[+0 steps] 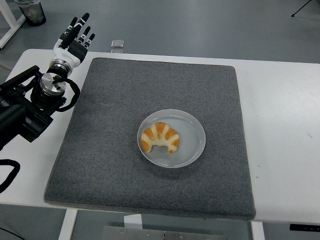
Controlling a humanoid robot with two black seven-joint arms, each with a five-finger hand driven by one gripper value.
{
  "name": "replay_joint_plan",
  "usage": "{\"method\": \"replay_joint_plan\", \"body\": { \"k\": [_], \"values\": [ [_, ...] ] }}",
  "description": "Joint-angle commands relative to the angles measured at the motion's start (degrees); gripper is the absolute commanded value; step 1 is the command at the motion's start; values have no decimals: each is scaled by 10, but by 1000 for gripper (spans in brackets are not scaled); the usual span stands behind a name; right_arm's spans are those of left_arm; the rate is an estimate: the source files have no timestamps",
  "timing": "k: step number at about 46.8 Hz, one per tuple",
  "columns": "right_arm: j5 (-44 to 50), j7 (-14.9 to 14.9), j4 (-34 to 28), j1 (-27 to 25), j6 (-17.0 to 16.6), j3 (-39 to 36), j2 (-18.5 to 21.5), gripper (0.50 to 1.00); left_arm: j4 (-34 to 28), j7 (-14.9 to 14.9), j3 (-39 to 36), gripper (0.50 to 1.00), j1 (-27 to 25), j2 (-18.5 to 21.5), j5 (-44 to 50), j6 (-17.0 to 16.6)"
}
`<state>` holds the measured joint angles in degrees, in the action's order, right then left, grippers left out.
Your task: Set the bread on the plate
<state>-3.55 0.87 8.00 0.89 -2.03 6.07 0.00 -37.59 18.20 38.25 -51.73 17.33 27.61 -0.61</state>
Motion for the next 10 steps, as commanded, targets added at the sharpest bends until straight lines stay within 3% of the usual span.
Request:
{"method": "replay_joint_plan", "body": {
  "k": [1,10],
  "values": [
    [-2,0,0,-1,1,-2,0,952,1,1,0,1000,1,-5,-1,0],
    [-2,3,0,-1,0,-2,0,952,3,1,0,1000,-2,-12,-10,-1]
  ]
}}
